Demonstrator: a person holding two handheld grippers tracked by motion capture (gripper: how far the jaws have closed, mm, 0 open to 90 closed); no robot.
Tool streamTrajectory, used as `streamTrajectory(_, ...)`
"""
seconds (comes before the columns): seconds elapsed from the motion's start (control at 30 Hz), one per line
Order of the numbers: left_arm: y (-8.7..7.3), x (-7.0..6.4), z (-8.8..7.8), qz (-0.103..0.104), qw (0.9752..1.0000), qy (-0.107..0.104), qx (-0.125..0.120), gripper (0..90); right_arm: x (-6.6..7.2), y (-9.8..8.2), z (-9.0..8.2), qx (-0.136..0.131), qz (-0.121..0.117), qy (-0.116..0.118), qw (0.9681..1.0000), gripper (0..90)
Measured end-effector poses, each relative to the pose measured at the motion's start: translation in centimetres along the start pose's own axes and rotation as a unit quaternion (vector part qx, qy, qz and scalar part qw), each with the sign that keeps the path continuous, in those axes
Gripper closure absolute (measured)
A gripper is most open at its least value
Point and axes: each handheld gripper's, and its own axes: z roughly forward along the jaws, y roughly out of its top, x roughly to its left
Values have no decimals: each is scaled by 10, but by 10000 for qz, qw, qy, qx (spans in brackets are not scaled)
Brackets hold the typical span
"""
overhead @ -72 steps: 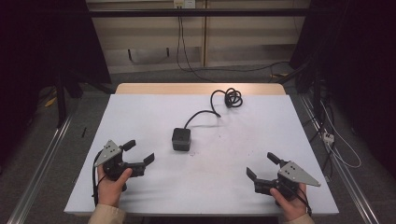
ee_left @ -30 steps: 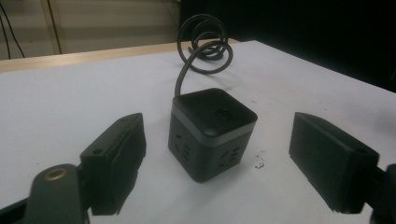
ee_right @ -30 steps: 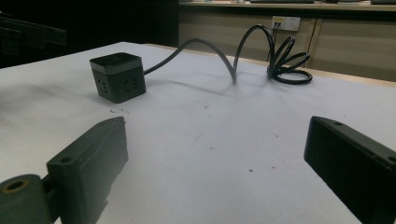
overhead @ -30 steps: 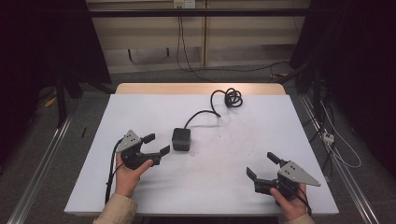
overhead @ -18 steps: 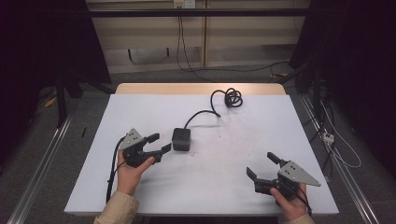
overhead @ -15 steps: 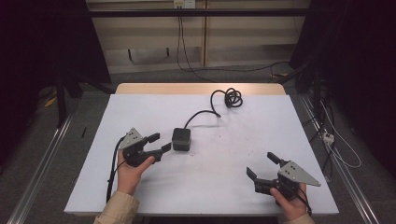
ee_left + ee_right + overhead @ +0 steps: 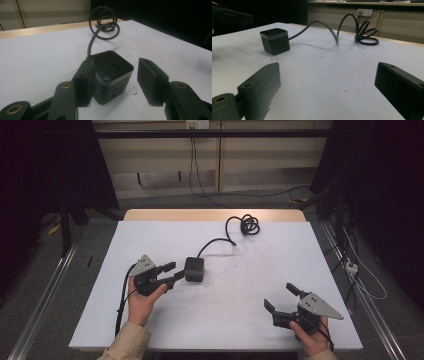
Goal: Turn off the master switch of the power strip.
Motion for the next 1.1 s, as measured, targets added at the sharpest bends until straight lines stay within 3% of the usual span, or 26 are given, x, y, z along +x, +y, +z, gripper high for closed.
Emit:
streamTrajectory(0.3, 2, 0, 4, -94, 9999, -40, 19, 546, 0, 0, 0, -6, -5, -1, 10000, 58)
streamTrajectory(1.1, 9, 1, 16, -94, 9996, -167, 217, 644, -1, 0, 0, -1, -9, -9, 10000, 59)
